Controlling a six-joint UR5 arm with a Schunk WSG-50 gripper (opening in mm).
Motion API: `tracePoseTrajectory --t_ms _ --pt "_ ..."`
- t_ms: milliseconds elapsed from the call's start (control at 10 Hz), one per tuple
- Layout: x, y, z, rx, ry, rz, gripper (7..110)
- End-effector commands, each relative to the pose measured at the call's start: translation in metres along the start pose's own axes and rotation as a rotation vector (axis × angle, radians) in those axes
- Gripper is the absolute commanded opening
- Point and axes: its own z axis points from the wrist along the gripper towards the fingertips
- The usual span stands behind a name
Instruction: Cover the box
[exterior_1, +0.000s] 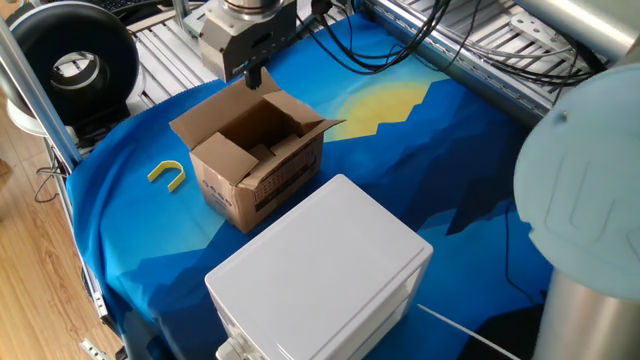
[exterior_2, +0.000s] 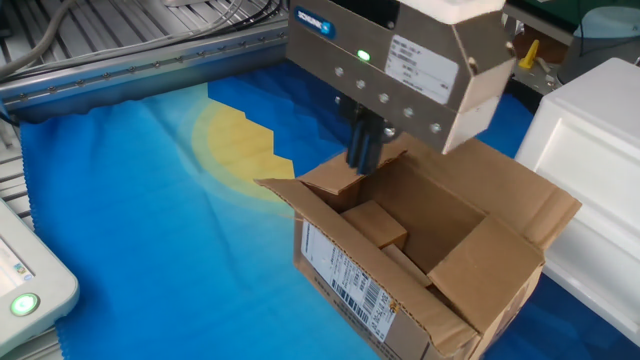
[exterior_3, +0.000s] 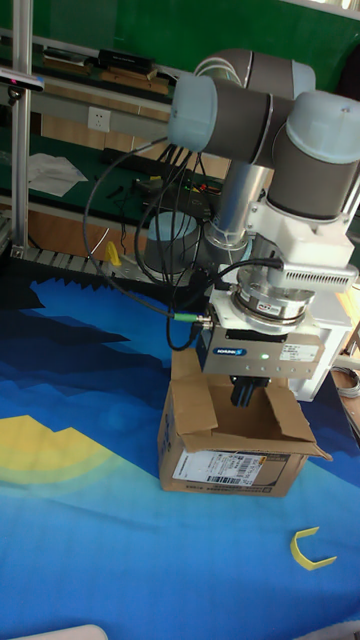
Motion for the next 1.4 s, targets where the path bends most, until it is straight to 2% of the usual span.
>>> tracePoseTrajectory --t_ms 0,100,200,300,400,500,600,900,1000,1300 --pt "0.004 -0.012 -0.001 0.048 0.017 -0.013 7" --pt "0.004 -0.014 -0.001 0.053 0.017 -0.02 7" --pt "0.001 -0.005 -0.001 0.02 0.007 -0.014 7" --pt "-0.013 0.001 0.014 -0.002 -0.011 -0.002 7" --pt "-0.034 -0.003 0.042 0.007 -0.054 -0.01 7" --pt "-0.048 -0.013 0.066 0.032 -0.1 -0.035 7" --pt "-0.047 -0.017 0.074 0.029 -0.114 -0.051 7" --pt "-0.013 -0.015 0.02 -0.038 -0.054 -0.068 7" --pt "-0.007 -0.016 0.007 -0.047 -0.036 -0.071 7" --pt "-0.001 -0.013 -0.001 -0.057 -0.033 -0.067 7"
